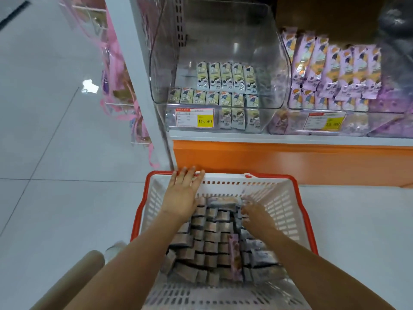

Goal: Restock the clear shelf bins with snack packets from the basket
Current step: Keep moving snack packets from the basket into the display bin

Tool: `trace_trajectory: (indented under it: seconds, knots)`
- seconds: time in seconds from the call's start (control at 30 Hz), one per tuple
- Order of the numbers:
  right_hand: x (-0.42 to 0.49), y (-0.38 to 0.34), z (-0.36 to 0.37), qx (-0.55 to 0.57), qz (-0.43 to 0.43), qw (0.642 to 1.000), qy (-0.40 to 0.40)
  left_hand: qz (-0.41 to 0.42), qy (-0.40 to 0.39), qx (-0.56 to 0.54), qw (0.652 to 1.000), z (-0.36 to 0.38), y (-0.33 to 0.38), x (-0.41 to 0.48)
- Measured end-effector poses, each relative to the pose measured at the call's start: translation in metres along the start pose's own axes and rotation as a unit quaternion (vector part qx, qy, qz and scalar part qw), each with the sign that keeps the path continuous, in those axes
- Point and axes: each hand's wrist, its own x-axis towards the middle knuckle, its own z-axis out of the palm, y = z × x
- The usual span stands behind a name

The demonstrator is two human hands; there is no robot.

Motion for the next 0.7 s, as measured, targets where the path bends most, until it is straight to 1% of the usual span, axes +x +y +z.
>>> trace_trajectory:
  seconds: [0.1, 0.27, 0.43, 0.5, 0.57, 0.63, 0.7]
  knots:
    - [0.008, 0.004, 0.011, -0.053, -0.005, 0.998, -0.032, -0.008, 0.006, -0.007, 1.0, 0.002, 0.002, 0.0]
    - [0.014, 0.004, 0.016, -0.095, -0.025, 0.994, -0.057, -0.017, 0.005, -0.009, 1.0, 0.004, 0.004, 0.001]
    - [0.013, 0.003, 0.013, -0.187, -0.074, 0.978, -0.062, -0.02, -0.006, -0.015, 1.0, 0.003, 0.005, 0.001]
    - [0.011, 0.003, 0.01, -0.201, -0.09, 0.974, -0.06, -0.023, -0.012, -0.017, 1.0, 0.002, 0.006, 0.001]
    - [0.007, 0.002, 0.005, -0.196, -0.101, 0.974, -0.043, -0.024, -0.02, -0.014, 0.999, 0.001, 0.006, 0.001]
    - [0.003, 0.004, -0.005, -0.131, -0.097, 0.987, -0.006, -0.024, -0.029, -0.017, 0.999, 0.0, 0.006, 0.001]
    - [-0.002, 0.004, -0.02, -0.076, -0.106, 0.991, 0.029, -0.026, -0.042, -0.031, 0.998, -0.003, 0.006, 0.001]
